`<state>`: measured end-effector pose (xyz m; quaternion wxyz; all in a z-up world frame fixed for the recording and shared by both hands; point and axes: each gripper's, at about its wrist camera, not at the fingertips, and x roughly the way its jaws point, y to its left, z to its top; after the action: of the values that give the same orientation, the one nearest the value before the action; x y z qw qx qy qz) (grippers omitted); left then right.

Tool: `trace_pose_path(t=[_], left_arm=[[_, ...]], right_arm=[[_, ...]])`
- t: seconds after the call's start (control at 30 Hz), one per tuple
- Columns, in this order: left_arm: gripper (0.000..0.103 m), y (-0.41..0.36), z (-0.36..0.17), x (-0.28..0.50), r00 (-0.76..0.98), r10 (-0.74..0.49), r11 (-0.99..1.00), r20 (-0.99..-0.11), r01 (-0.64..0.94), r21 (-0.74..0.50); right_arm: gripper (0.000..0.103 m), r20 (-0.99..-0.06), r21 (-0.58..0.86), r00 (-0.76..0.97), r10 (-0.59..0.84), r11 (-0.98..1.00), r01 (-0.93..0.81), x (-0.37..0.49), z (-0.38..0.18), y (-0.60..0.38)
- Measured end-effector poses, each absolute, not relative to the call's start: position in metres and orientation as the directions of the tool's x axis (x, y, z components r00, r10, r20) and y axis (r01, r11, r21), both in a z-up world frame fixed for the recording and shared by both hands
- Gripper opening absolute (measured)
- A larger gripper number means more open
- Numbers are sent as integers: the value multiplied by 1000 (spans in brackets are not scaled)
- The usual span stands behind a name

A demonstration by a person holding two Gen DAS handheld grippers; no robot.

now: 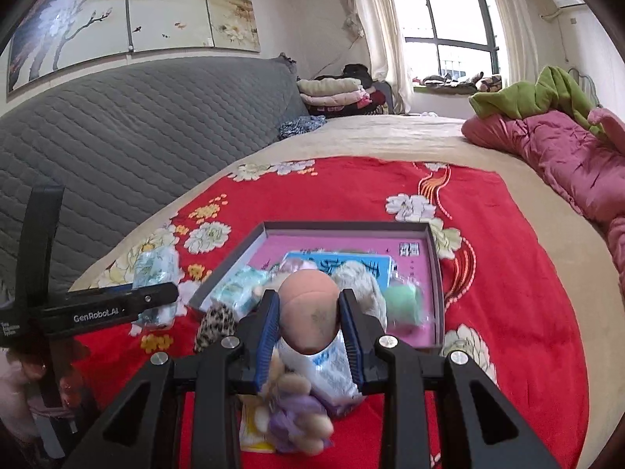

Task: Organize soft objects
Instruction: 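Carry the tissue pack over the box with left tool while right carries the sponge there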

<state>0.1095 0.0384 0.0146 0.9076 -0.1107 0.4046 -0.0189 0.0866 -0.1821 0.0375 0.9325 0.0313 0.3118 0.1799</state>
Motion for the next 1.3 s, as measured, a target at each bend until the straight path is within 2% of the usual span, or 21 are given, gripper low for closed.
trace_pose_path(t=[0.53,0.97,1.3], left_arm=[[51,56,3,153,676,-106,972,-729,-83,-219],[51,55,-22,184,650,-120,975,-750,-65,-212],[51,53,-40,201,633,-129,977,-763,-50,-207]], right_arm=[[32,-587,173,763,271,963,-208,125,27,-213],[32,-656,158,711,251,968,-196,136,-9,-219],[32,-660,158,711,241,971,-181,146,-17,-220]])
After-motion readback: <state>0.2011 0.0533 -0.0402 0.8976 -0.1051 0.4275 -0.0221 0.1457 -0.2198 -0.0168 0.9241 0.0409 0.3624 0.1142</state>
